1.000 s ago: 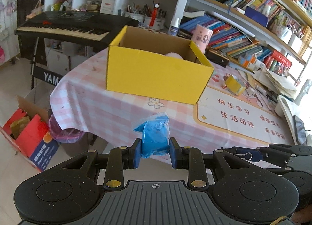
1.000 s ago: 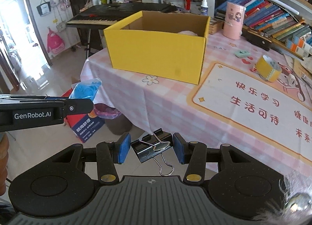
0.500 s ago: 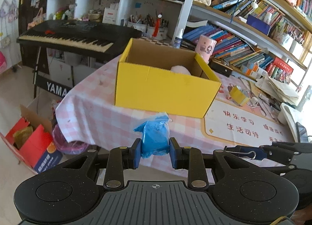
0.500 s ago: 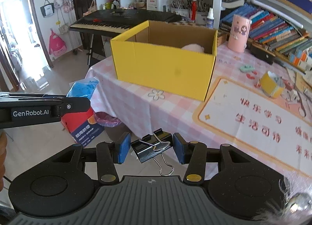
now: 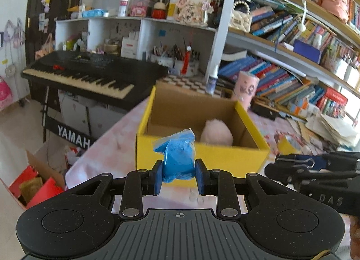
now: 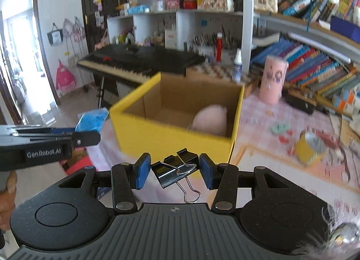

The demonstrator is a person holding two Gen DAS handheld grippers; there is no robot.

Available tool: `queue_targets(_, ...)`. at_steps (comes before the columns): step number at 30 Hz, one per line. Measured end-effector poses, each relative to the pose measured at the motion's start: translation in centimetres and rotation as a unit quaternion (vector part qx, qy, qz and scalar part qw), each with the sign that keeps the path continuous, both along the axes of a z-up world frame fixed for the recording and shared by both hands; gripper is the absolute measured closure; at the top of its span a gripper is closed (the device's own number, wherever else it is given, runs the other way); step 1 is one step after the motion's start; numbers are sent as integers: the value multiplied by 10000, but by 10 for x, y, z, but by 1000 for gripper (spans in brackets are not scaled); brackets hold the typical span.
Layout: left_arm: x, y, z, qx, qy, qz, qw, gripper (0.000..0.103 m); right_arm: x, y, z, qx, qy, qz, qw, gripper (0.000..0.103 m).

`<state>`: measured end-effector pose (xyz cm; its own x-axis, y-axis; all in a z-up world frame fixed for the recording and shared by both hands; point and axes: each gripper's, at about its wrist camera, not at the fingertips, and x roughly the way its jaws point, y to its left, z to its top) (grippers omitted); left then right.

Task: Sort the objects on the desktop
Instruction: 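Carry the binder clip and blue eraser in both grippers toward the yellow box, then lower both items into the yellow box and open both grippers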

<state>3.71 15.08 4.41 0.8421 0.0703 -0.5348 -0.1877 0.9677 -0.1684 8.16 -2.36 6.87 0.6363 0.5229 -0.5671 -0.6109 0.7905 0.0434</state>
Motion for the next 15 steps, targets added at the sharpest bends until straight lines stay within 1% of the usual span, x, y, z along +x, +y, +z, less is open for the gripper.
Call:
queue_targets(2,14,0,3,32,-44,30,10000,75,18,3,7,68,-76,35,9999,59)
queue_targets(5,37,-1,3,219,-53,49,9997,75,46,6,12,131,-135,104,9998,58)
queue_targets(11,82,-2,-6,305,175,96,9993,75,94,17,6,119,-73,338,9993,58)
queue_targets(13,96,-4,-9,264,252,89,9993,75,106,20,3,91,-27,438,9990,58)
queue_targets(15,111,-3,-12,21,366,69,9993,75,121,26,-2,-3,47,593,9982,58)
